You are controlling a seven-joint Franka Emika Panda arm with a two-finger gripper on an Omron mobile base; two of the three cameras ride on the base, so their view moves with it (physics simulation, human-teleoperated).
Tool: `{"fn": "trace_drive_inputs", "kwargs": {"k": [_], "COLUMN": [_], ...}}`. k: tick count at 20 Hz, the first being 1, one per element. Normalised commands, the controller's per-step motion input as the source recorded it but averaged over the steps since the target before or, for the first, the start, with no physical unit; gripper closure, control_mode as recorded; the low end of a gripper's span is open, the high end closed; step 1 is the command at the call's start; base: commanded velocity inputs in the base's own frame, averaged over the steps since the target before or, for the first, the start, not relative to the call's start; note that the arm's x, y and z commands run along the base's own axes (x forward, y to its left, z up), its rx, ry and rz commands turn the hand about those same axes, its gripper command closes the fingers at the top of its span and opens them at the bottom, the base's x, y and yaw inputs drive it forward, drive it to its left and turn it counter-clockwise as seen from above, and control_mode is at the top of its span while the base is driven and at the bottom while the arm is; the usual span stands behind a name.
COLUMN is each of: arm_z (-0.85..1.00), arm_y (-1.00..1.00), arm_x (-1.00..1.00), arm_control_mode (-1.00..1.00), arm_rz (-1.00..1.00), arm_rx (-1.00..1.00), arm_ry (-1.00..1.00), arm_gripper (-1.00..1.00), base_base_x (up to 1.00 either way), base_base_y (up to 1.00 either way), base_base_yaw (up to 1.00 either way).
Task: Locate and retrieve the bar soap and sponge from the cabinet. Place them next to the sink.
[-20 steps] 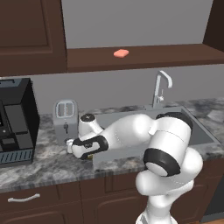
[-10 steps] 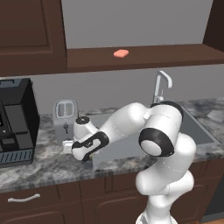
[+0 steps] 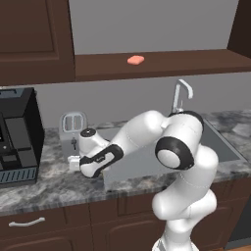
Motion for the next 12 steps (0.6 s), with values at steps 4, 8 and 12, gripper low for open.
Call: {"fn": "trace_drive_inputs", "kwargs": {"k": [4, 8, 12], "arm_z": [0.00, 0.00, 0.00], "arm_y": [0.00, 0.00, 0.00], "arm_x": [0.00, 0.00, 0.00], "arm_control_mode": [-1.00, -1.00, -1.00], "arm_rz": [0.00, 0.00, 0.00], "arm_rx": [0.00, 0.00, 0.00], "arm_ry": [0.00, 0.00, 0.00], "arm_gripper": [-1.00, -1.00, -1.00], "base_base_x": [0.00, 0.00, 0.00], "base_base_y": [0.00, 0.00, 0.00], "base_base_yaw": [0.00, 0.00, 0.00]}}
